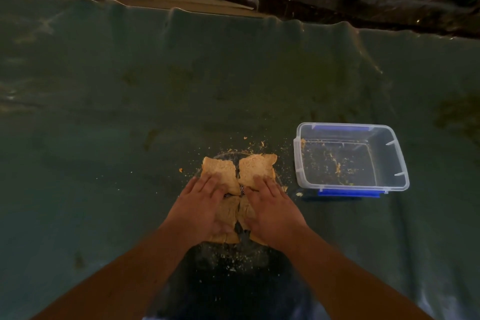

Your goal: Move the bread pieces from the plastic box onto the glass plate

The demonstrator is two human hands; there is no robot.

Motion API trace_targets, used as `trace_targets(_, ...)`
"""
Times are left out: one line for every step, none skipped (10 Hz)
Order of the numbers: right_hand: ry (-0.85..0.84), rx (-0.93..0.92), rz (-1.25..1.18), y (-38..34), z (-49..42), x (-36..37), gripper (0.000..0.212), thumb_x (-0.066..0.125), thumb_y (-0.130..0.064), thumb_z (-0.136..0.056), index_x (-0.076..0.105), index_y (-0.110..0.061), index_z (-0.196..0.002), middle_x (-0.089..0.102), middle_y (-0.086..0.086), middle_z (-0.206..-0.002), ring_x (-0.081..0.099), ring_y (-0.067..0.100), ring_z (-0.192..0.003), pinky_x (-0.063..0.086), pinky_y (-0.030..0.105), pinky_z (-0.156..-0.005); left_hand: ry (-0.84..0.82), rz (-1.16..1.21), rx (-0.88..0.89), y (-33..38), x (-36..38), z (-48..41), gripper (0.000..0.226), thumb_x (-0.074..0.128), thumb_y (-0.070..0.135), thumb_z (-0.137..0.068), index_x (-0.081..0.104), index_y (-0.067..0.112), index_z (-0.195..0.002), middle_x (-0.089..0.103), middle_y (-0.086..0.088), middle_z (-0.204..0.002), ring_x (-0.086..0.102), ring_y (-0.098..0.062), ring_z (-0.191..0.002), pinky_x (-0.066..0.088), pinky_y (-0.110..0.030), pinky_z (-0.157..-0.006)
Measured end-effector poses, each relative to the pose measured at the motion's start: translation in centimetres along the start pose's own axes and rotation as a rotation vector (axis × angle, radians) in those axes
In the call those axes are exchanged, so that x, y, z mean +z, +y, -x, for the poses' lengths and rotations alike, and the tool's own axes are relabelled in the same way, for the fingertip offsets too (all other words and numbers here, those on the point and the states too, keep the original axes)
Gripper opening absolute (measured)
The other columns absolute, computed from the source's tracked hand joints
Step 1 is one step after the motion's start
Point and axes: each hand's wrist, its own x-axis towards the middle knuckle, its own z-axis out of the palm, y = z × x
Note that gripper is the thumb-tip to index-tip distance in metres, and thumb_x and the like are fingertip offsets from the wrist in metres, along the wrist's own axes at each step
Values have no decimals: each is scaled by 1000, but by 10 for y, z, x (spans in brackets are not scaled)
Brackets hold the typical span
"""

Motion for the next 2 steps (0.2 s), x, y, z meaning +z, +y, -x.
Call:
trace_targets(18,43,-73,-4,-1,-9,76,39,-55,-101,7,-24,-163,3,16,-173,-4,34,-157,-7,42,-119,33,18,-1,1,-10,-2,100,28,87,-84,19,23,-160,7,-9,-173,-2,-28,-157,-2,-49,-126)
trace_targets(148,110,-132,-16,-5,-43,78,28,-64,-100,3,-26,-163,3,12,-174,-6,32,-158,-5,46,-123,173,58,-87,5,-41,-4,89,23,78,-90,16,25,-161,10,-6,-173,3,-27,-157,1,-49,-126)
